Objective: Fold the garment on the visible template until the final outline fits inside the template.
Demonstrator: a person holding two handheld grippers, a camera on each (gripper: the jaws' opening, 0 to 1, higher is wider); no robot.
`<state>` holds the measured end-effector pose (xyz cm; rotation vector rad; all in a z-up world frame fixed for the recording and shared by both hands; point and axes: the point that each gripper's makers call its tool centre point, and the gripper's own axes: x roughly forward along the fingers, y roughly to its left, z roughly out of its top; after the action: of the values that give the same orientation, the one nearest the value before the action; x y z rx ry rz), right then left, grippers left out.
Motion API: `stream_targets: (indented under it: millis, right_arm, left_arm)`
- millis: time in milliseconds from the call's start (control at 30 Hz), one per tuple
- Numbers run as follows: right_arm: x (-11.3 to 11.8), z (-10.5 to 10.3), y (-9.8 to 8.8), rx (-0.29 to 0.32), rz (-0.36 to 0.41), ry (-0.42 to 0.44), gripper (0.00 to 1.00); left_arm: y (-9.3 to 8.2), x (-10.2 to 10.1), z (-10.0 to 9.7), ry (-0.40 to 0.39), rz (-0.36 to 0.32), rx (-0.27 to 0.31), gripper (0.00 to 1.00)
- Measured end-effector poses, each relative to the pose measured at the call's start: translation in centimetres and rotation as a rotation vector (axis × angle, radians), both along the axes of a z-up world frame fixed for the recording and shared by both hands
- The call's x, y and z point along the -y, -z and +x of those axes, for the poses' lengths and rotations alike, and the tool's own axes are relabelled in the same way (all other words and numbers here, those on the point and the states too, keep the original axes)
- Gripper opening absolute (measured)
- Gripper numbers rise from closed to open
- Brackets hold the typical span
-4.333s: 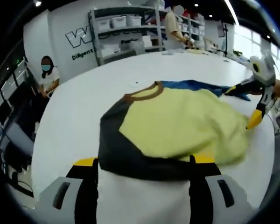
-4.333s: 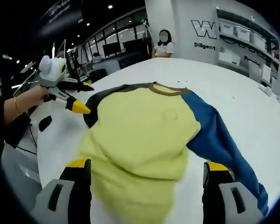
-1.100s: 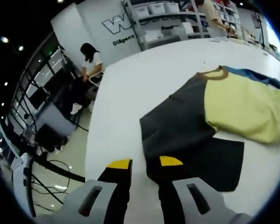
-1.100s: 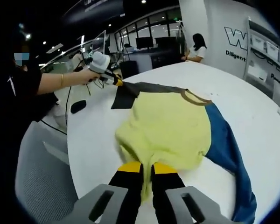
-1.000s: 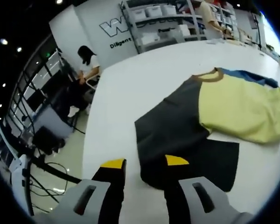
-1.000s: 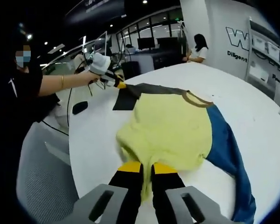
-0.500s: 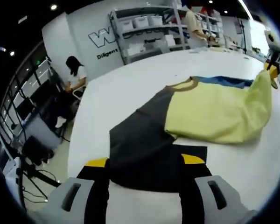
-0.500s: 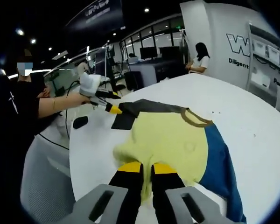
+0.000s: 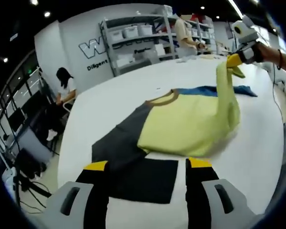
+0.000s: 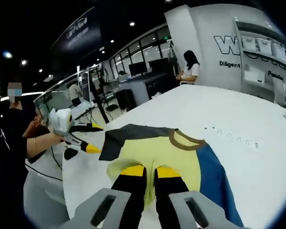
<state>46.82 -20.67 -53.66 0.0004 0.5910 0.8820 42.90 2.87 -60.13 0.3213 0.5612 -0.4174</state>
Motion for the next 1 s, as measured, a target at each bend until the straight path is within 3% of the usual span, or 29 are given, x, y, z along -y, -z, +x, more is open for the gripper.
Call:
stream_targets:
  millis: [367,500,633,767,867,1000]
  right_arm:
    - [-0.1,3.4,0.5,-0.011,0.001,0.096,0.00]
    - [0.1,4.8,0.6,-0.074,0.094,0.170,0.00]
    - [1.0,6.1,1.2,-0.111,0.108,0.261,0.00]
    - [1.4,6.8,1.8,-0.114,0.097,0.312,0.00]
    - [2.2,8.1,2.7,-0.156,0.107,0.393,0.00]
    - [3.0,10.0,3.5,-0.169,0.128,0.441,0.00]
  left_arm:
    - [-1.6,4.7,-1.2,0.043,-0.128,0.049,0.56]
    - [-1.4,5.5,-1.3,0.015,-0.173,0.045,0.51]
    - [-1.5,6.9,-1.6,0.015,-0.214,0.059,0.46]
    - [-0.9,8.7,-2.0,0.018,-0.270,0.031,0.42]
    - [-0.1,10.3,-2.4,0.058,-0.261,0.009,0.39]
    - [0.7,11.6,-2.3,0.090,-0.231,-0.005,0.36]
